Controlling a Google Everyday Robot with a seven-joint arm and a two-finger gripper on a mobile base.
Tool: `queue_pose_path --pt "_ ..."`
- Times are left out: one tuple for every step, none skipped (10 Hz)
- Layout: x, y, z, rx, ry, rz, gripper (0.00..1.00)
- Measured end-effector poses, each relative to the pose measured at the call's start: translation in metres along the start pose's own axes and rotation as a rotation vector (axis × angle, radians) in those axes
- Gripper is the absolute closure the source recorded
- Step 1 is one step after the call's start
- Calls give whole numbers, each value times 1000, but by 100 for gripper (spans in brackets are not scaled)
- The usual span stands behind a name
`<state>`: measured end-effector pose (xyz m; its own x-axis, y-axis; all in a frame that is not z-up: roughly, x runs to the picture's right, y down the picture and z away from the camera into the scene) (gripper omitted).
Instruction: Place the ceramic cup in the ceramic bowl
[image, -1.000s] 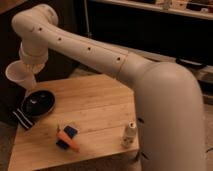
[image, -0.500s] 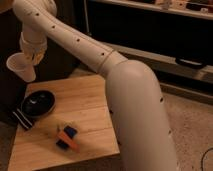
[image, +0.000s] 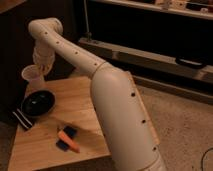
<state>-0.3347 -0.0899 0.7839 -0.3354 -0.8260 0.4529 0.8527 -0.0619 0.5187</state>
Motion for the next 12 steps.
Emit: queue_pose_path --pt "3 7 18 1 -17 5 100" --pt "6 18 39 -5 -40 15 100" --pt "8 28 61 -11 -70 20 100" --pt "8 30 77 -13 -98 16 100" --pt "8 31 88 -12 -122 1 100" --pt "6 32 94 -7 -148 -46 100" --pt "3 29 98 1 -168 -94 100" --pt "-2 21 101 10 -192 -160 100" --pt "-8 12 104 19 -215 -216 95" --pt "-17 3 109 32 -258 -290 82" --pt "-24 1 114 34 -291 -331 73" --pt "-34 -5 127 34 -333 -387 61"
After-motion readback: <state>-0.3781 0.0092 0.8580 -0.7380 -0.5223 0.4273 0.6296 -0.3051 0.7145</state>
